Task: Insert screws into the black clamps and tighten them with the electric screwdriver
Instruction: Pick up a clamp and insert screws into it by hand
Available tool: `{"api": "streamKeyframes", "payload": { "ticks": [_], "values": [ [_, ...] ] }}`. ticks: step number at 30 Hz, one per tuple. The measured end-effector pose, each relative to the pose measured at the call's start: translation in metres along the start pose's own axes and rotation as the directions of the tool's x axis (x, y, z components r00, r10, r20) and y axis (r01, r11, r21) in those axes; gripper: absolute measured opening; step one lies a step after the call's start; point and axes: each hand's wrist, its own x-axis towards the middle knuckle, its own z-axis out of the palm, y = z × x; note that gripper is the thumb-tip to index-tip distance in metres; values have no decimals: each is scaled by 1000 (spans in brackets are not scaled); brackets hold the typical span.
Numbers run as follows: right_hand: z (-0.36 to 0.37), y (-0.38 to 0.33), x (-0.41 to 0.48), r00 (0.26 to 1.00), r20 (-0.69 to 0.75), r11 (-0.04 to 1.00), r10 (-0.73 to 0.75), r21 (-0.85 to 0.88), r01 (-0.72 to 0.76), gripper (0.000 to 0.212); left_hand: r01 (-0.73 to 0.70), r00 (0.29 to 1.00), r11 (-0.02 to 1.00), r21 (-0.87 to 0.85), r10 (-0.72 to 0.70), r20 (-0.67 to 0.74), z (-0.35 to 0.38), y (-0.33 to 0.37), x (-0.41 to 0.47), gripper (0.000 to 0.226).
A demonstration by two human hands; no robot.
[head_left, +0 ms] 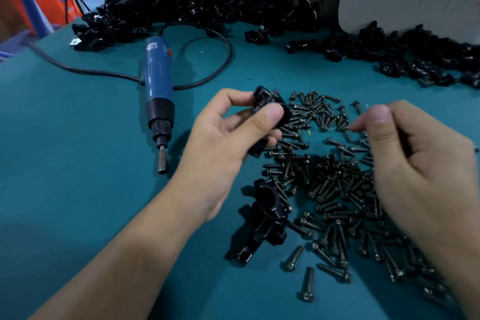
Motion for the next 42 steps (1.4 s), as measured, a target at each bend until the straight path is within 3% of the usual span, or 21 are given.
{"api": "streamKeyframes", "payload": {
  "ticks": [3,5,8,10,13,20,27,31,36,39,42],
  "values": [
    [-11,1,0,998,66,1000,5,5,-5,37,140,989,959,-247,-146,-10,3,7,-2,37],
    [-20,-2,0,975,217,995,42,83,-61,34,189,978,924,-333,-207,-21,3,9,-3,48],
    [-31,-9,-1,829,554,996,76,-1,-90,28,225,967,858,-462,-256,-5,1,11,-3,32],
    [-35,-13,-2,742,661,992,106,-120,-35,36,252,959,813,-525,-284,20,1,12,-1,30],
    [-33,-19,-3,661,734,968,156,-246,45,46,284,948,780,-558,-316,42,0,13,0,31],
    [-36,-28,-3,615,773,949,152,-287,126,36,320,942,784,-532,-322,93,0,11,-2,37],
    [-28,-16,-10,641,764,962,73,-223,156,17,373,927,768,-520,-337,168,-3,9,-1,43],
    [-25,-9,-12,714,699,963,37,-217,162,15,414,910,744,-525,-347,227,-3,10,0,51],
    [-19,-5,-10,840,542,989,39,101,-111,22,445,895,739,-507,-355,269,-6,10,0,54],
    [-11,-3,-8,862,494,869,111,372,-325,14,460,887,746,-482,-362,288,-4,10,-2,59],
    [-5,-7,-4,866,452,604,216,635,-482,17,469,882,751,-466,-368,295,-2,10,-3,55]
  ]
}}
